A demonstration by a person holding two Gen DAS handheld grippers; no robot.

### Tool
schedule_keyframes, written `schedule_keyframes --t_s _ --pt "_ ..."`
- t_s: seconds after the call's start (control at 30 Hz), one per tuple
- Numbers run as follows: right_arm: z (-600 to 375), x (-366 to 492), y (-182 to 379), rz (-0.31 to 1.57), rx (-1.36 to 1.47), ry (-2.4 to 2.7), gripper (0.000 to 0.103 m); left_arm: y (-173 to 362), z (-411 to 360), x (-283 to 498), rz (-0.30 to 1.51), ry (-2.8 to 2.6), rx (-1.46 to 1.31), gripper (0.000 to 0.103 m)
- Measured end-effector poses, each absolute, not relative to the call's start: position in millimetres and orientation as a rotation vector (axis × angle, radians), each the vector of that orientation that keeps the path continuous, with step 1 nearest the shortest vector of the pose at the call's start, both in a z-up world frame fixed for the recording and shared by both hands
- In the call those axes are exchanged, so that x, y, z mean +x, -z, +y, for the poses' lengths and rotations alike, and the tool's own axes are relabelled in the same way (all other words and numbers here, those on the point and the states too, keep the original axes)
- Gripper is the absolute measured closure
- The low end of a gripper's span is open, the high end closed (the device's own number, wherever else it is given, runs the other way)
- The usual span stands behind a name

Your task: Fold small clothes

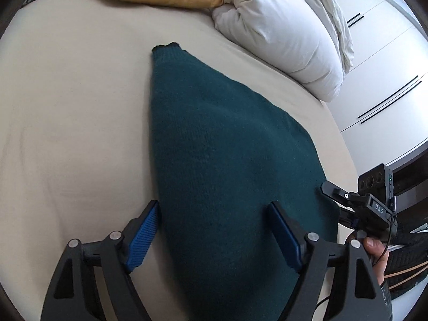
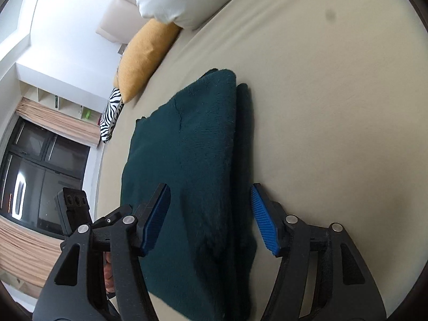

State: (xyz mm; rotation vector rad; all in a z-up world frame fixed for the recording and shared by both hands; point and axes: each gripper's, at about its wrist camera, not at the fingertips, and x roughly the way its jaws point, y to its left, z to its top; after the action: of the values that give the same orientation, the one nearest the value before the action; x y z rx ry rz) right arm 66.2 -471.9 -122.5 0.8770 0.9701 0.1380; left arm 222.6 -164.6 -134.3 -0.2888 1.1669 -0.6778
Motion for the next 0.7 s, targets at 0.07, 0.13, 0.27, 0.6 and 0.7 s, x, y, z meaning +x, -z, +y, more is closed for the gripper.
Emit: schedule_keyframes --t_s 0.07,0.13,0.27,0.6,0.7 --pt "-469.8 72.5 123.7 0.992 0.871 -0.144 0.056 133.4 -168.9 223.0 1.175 0.676 -0.283 0.025" --pt "-464.4 79.5 126.2 1.03 0.832 -0.131 0.065 133.5 -172.5 225.6 1.186 0.662 -0.267 0.036" --pt "-449.7 81.5 120.6 1.049 0.733 -0.076 0.076 129.0 -169.7 224.8 1.196 0.658 -0.253 0.05" --pt "-331.3 53.6 28.7 0.962 0.196 0.057 0.082 56.3 -141.7 177.3 1.085 0.666 -0.096 0.063" --pt "-295.5 31.1 1.4 0.912 0.162 0.027 0.082 27.0 -102.8 151.6 1.027 0.667 -0.065 0.063"
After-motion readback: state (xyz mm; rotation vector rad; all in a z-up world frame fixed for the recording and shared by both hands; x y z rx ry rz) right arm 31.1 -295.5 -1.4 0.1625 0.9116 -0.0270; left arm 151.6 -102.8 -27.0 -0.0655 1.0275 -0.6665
